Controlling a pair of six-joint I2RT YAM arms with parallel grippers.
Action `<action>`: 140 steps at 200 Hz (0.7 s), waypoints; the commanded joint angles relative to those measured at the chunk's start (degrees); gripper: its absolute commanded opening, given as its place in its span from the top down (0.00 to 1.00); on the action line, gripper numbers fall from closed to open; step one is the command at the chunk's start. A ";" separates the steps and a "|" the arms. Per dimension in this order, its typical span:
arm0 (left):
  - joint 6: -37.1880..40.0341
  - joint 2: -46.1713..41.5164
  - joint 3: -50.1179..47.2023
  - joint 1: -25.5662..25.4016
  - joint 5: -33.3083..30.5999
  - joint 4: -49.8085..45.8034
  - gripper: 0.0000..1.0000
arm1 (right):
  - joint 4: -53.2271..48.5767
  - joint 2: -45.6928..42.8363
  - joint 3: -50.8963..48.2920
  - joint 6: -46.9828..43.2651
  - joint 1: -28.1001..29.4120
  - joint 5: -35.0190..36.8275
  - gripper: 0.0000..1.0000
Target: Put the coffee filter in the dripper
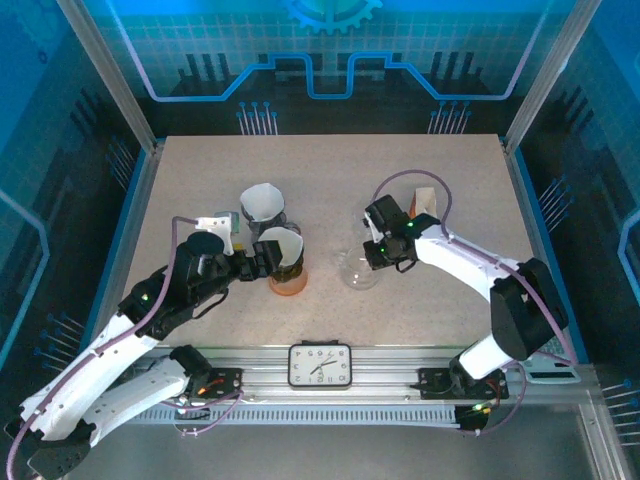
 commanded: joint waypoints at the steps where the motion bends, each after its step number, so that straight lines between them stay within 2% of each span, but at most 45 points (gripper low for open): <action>1: 0.08 -0.06 -0.69 0.33 0.72 0.17 0.01 | -4.35 -3.64 -1.43 0.00 2.84 0.19 0.83; 57: 0.12 0.09 -0.96 0.37 0.44 0.22 0.01 | -3.95 -5.92 -5.88 3.48 7.28 0.15 0.83; 99: 0.17 0.04 -0.52 0.34 0.45 -0.53 0.01 | -4.59 -7.99 -6.65 4.99 8.29 0.69 0.82; 117: 0.18 -0.07 -0.60 0.33 0.45 -0.62 0.01 | -4.60 -9.77 -6.58 5.55 8.27 1.57 0.71; 140: 0.13 -0.16 -0.69 0.38 0.54 -0.38 0.01 | -4.80 -12.08 -5.04 6.17 7.82 2.63 0.52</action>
